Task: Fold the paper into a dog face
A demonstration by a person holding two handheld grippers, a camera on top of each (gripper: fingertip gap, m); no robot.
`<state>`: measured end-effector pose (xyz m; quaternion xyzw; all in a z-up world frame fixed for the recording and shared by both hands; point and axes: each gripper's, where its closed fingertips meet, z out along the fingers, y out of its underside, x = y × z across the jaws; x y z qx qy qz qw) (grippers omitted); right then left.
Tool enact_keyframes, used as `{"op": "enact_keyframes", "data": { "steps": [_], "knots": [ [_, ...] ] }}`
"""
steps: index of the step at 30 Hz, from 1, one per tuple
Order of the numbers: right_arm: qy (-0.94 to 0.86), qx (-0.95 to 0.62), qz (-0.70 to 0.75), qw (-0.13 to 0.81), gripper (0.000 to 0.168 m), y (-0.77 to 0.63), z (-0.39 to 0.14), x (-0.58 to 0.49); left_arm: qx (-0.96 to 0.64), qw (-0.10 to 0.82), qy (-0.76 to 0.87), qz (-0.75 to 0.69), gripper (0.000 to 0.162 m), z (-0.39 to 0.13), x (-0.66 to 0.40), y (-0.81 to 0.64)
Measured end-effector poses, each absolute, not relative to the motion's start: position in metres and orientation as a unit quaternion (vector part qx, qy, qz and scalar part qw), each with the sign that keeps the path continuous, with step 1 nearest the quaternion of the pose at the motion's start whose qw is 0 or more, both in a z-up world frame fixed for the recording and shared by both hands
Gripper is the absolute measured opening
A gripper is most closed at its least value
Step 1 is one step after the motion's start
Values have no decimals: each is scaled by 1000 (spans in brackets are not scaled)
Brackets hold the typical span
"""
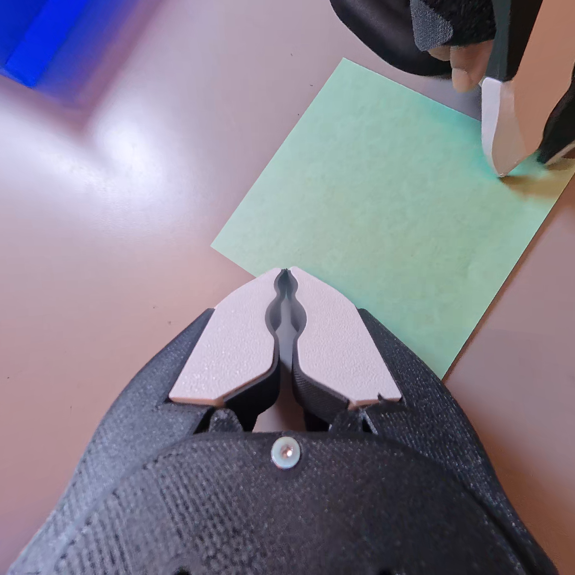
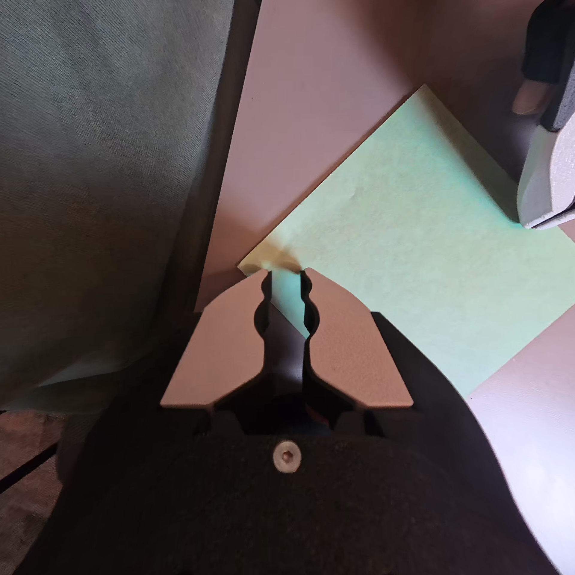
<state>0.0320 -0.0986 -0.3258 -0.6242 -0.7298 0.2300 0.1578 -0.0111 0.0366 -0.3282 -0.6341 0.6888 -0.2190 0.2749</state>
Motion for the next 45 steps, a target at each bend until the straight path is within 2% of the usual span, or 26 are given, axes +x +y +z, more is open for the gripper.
{"op": "enact_keyframes", "data": {
  "steps": [3,8,21,27,37,45],
  "knots": [
    [-738,-610,249,149,26,-113,-318,31,-636,273,687,-221,0,-328,-11,37],
    [-754,-604,216,140,27,-124,-326,30,-639,271,685,-222,0,-328,-11,37],
    [-756,-606,192,156,1,-122,-329,32,-639,272,685,-220,0,-328,-12,37],
    [-743,-613,208,171,0,-116,-323,31,-639,272,685,-221,0,-328,-12,37],
    [-699,-639,194,257,0,-35,-283,25,-617,268,704,-230,0,-328,-10,28],
    [-684,-670,184,222,0,25,-313,15,-596,270,719,-234,0,-328,-9,22]
  ]
}}
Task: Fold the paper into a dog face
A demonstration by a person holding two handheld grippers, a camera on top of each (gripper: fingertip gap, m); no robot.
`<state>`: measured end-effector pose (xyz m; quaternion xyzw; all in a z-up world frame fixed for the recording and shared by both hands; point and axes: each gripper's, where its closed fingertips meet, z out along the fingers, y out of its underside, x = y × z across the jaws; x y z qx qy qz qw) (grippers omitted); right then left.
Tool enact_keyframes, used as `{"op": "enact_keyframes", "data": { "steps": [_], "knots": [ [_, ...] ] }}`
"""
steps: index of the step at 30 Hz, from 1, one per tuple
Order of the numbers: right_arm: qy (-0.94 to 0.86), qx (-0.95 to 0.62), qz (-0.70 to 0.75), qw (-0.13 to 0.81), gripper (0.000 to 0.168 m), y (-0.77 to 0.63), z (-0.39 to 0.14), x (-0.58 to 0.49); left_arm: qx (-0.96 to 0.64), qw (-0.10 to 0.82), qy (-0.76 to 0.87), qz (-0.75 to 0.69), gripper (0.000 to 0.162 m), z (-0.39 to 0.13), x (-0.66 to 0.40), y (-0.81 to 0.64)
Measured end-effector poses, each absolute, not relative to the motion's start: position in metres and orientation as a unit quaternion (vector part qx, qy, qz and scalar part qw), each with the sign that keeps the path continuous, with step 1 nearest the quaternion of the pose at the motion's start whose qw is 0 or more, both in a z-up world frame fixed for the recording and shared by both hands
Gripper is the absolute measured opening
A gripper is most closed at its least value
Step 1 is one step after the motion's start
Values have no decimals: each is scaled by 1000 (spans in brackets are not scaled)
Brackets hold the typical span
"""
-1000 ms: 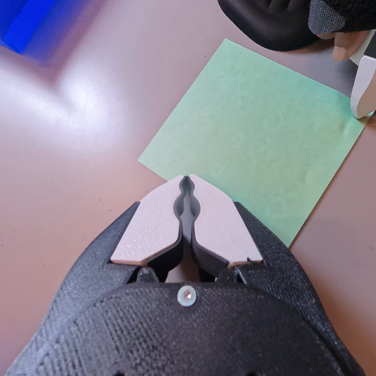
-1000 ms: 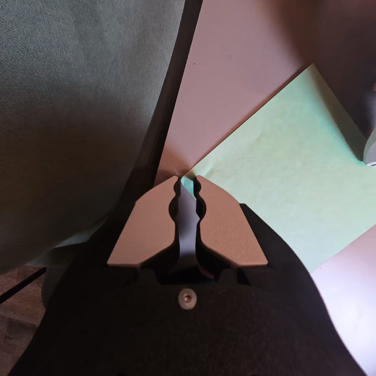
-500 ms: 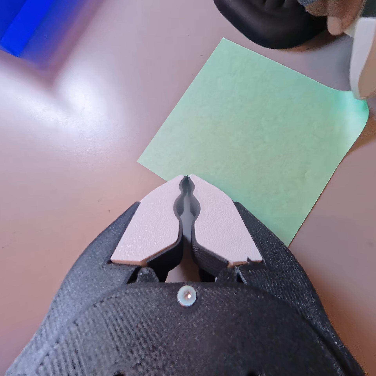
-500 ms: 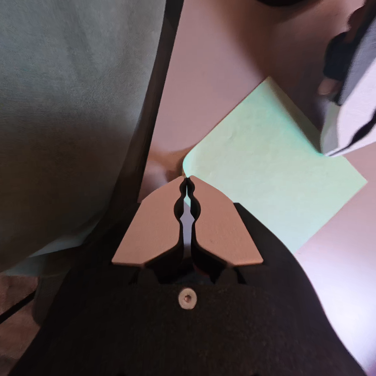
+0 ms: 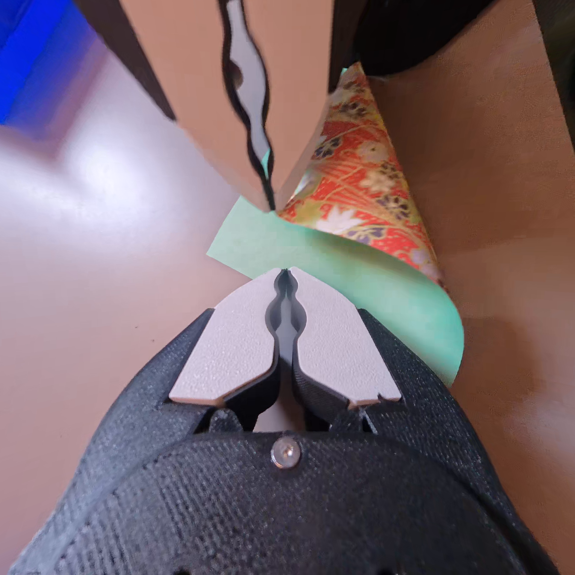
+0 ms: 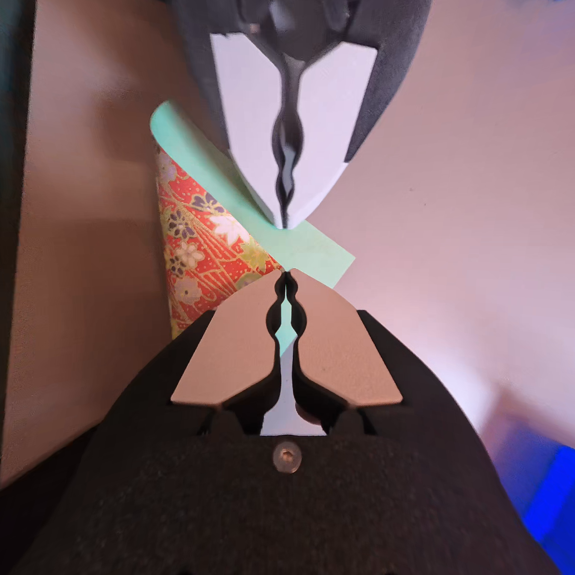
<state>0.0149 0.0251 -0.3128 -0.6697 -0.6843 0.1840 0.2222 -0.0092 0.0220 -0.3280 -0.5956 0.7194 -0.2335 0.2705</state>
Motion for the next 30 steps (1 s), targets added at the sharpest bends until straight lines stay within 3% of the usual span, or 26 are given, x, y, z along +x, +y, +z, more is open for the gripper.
{"op": "enact_keyframes", "data": {
  "steps": [30],
  "knots": [
    [-704,-649,169,235,0,64,-328,-15,-557,279,739,-257,0,-328,-19,27]
  ]
}}
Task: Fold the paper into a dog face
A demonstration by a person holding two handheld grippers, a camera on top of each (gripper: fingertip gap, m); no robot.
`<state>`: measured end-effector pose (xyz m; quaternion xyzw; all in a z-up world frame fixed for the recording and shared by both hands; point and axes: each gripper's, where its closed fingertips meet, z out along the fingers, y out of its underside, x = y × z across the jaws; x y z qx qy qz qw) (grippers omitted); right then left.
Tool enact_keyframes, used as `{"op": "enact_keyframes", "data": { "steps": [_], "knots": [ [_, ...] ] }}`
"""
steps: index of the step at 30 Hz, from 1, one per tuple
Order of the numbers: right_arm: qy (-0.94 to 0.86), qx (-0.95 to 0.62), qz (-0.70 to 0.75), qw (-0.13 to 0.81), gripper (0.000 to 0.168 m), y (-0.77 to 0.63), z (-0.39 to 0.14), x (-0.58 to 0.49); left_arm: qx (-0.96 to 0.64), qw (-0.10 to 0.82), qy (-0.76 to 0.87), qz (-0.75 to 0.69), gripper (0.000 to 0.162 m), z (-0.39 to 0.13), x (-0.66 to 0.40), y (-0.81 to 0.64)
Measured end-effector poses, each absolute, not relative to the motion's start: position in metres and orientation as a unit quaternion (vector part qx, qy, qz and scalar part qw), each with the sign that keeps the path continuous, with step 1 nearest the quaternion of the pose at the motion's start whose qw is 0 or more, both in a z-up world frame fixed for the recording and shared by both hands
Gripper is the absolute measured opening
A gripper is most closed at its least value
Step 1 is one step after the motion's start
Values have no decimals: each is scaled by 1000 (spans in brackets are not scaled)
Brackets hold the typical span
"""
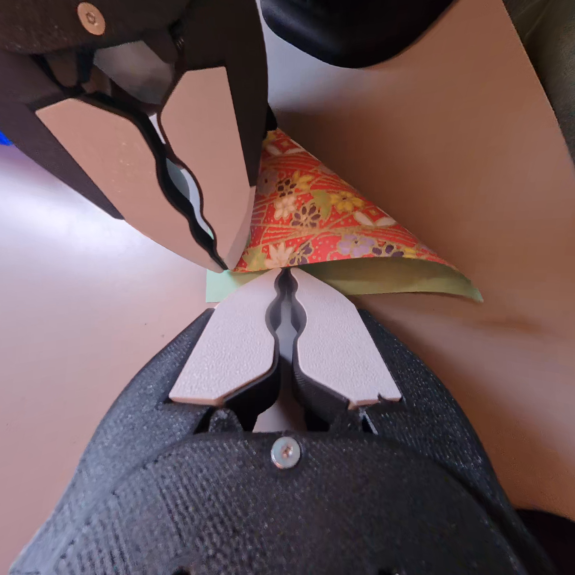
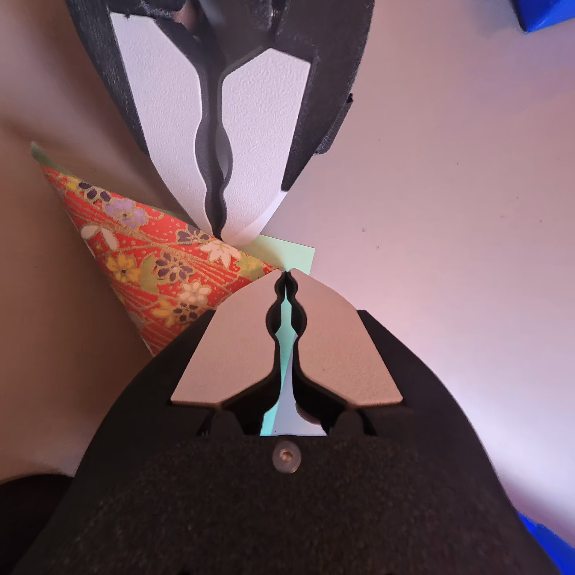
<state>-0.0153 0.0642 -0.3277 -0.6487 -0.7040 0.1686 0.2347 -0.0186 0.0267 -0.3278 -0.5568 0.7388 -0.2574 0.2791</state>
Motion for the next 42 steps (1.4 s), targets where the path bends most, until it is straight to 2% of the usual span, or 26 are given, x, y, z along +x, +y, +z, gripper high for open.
{"op": "enact_keyframes", "data": {
  "steps": [9,42],
  "knots": [
    [-697,-653,179,237,0,62,-329,-14,-626,301,681,-233,0,-328,-28,63],
    [-708,-623,156,295,0,68,-327,-20,-606,317,692,-230,0,-328,-18,57]
  ]
}}
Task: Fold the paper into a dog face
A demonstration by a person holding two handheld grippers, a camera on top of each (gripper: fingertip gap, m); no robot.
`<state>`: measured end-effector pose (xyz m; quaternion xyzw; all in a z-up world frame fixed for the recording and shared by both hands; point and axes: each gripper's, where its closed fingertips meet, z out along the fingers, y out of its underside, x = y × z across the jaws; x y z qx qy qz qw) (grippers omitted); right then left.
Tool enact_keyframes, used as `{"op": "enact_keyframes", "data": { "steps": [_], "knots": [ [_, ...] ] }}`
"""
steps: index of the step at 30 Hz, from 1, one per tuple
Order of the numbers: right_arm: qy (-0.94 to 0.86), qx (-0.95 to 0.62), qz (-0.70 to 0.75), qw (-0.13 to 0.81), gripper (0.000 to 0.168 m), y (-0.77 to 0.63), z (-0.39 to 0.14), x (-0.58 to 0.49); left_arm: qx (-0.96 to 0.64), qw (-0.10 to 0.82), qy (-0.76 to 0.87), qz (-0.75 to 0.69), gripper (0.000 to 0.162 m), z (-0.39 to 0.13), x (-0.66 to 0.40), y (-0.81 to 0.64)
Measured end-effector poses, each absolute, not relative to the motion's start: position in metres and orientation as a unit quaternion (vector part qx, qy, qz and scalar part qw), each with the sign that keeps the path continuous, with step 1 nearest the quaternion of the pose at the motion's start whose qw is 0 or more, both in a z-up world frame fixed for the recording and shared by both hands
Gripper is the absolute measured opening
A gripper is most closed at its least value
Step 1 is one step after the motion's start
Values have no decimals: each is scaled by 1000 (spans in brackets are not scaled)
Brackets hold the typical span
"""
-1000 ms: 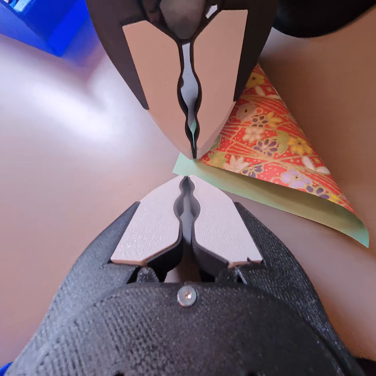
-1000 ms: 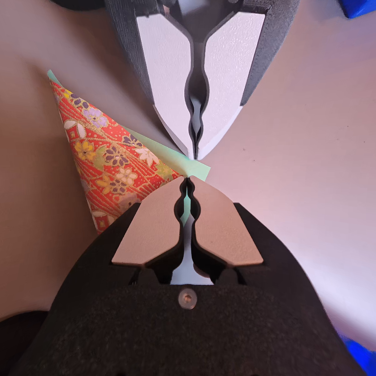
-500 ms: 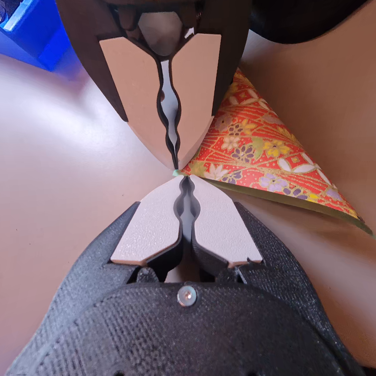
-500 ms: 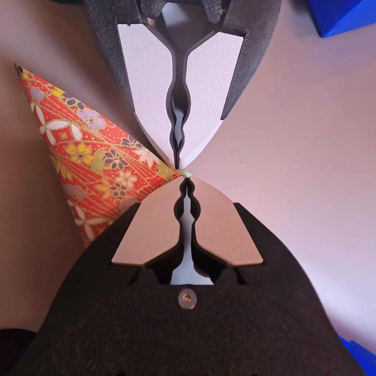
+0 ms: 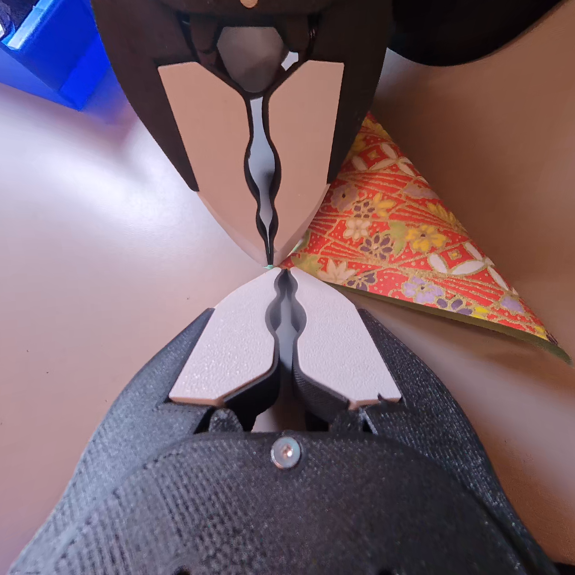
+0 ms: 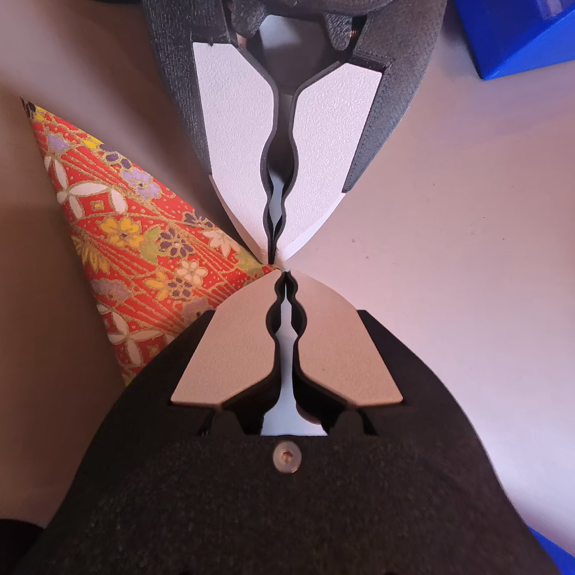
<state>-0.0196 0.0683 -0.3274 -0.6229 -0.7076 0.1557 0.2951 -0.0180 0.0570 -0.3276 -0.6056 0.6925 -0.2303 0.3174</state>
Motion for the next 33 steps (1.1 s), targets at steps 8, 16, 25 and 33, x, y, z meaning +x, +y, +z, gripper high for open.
{"op": "enact_keyframes", "data": {
  "steps": [8,16,25,33],
  "knots": [
    [-708,-622,156,295,0,68,-327,-20,-606,317,692,-230,0,-327,-18,57],
    [-698,-632,170,291,0,69,-328,-20,-611,318,672,-271,0,-319,-14,53],
    [-688,-643,174,288,2,71,-327,-19,-601,325,702,-203,0,-327,-14,53],
    [-661,-649,212,310,2,77,-303,-9,-609,318,695,-212,0,-327,-14,53]
  ]
}}
